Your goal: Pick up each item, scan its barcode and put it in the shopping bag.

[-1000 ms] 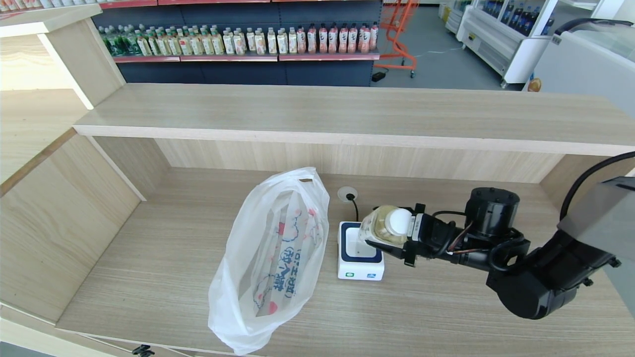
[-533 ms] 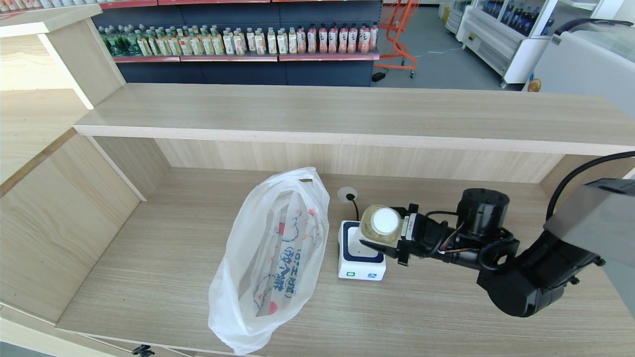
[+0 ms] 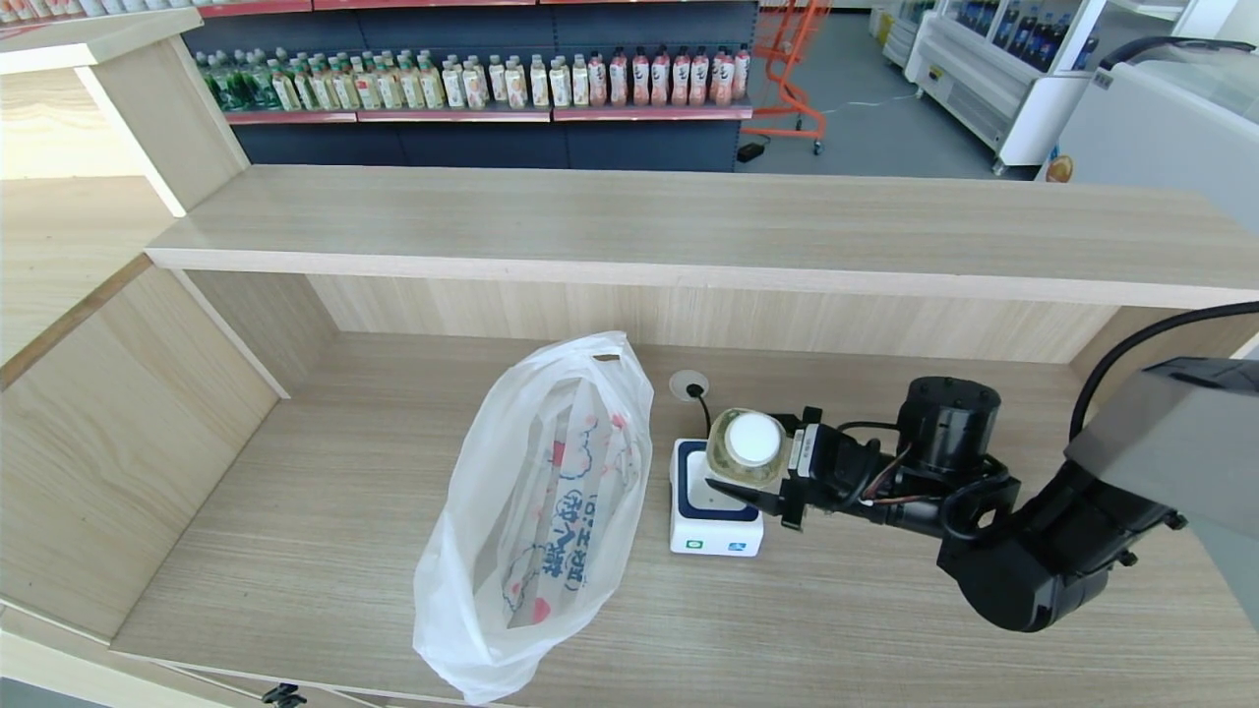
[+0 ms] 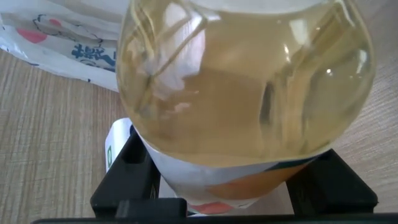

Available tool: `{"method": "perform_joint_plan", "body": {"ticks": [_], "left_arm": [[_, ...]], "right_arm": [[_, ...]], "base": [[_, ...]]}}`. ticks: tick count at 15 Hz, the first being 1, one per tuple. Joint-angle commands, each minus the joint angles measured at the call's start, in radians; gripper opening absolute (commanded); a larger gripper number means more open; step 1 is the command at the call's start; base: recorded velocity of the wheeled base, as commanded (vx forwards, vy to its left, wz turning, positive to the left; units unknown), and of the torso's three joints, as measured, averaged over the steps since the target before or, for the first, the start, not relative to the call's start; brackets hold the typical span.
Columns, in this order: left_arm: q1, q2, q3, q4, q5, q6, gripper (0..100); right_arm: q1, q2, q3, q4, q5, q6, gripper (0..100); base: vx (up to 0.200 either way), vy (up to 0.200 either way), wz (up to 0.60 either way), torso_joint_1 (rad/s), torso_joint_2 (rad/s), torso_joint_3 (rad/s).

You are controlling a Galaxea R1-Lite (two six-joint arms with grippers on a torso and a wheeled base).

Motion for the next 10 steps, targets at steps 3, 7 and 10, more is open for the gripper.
{"method": "perform_joint_plan", "body": {"ticks": [3,7,10], "left_arm": [[0.0,0.0,0.0,0.0,0.0,0.0,100],[0.0,0.0,0.0,0.0,0.0,0.0,100],[0.0,0.0,0.0,0.0,0.0,0.001,100]], "right_arm": [[0.001,-0.078,0.032,-0.001,-0.007,0.086,0],[-0.031,-0.308,0.144,-0.004,-0.018,0.308,0],[0.034,-0.582,0.292,0.094,-0.144,0.586,0]], "base": [[0.0,0.0,0.0,0.0,0.0,0.0],[0.0,0.0,0.0,0.0,0.0,0.0],[0.0,0.0,0.0,0.0,0.0,0.0]]}}
